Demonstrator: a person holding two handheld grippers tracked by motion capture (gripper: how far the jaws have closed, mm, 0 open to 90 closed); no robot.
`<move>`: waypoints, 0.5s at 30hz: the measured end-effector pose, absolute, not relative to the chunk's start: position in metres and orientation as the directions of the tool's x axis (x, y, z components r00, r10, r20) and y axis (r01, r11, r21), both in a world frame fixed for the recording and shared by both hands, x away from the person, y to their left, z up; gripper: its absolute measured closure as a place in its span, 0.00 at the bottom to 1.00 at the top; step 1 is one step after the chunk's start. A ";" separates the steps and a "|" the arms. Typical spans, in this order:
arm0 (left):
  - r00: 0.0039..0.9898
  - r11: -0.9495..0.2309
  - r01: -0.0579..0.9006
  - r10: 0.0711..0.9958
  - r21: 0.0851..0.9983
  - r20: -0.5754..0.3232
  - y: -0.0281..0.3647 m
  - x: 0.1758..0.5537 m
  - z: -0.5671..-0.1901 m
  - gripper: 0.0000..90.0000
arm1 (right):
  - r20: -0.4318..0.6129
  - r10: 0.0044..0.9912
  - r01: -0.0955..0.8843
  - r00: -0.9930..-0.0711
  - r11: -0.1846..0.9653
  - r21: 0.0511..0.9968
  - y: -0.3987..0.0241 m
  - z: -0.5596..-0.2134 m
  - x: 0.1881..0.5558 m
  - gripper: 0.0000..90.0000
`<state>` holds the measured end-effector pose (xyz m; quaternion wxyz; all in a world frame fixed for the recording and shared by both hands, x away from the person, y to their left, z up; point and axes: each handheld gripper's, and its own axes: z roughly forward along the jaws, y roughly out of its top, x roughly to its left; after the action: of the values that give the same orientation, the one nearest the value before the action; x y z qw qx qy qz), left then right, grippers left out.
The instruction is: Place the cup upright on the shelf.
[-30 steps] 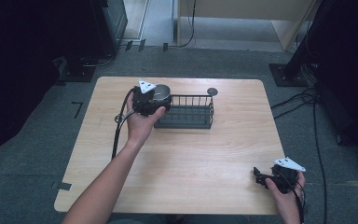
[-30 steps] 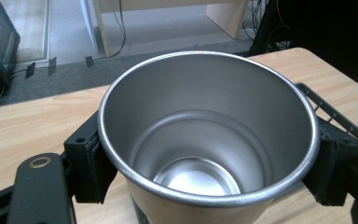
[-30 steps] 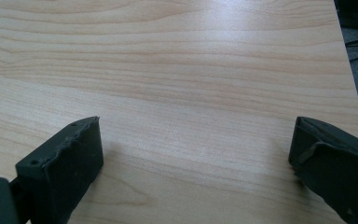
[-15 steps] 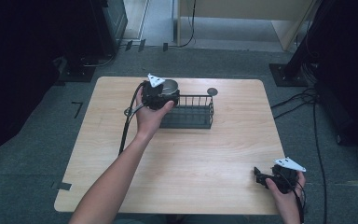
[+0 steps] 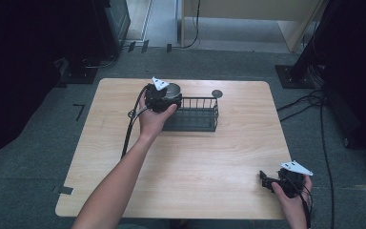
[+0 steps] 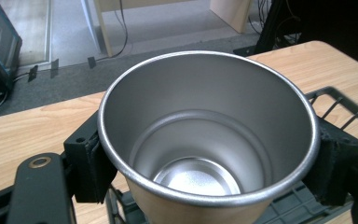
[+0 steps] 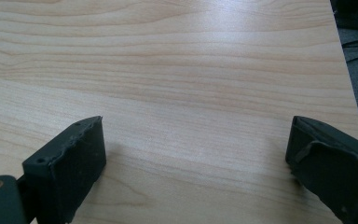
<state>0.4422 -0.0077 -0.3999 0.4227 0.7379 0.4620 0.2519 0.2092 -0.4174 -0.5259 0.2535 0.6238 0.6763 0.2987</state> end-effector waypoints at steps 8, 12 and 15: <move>0.437 -0.209 0.504 0.899 0.838 -0.039 -0.004 0.446 -0.415 0.21 | 0.029 0.995 0.692 -0.093 0.043 0.720 -0.417 -0.526 0.209 0.05; 0.440 -0.225 0.506 0.898 0.833 -0.024 -0.004 0.445 -0.420 0.21 | 0.030 0.995 0.692 -0.093 0.043 0.720 -0.417 -0.526 0.209 0.05; 0.437 -0.227 0.515 0.899 0.827 -0.025 -0.002 0.445 -0.424 0.21 | 0.030 0.995 0.692 -0.093 0.043 0.720 -0.417 -0.526 0.209 0.05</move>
<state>0.4455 -0.0020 -0.4245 0.4026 0.7458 0.4739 0.2388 0.2092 -0.4174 -0.5259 0.2535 0.6238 0.6763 0.2986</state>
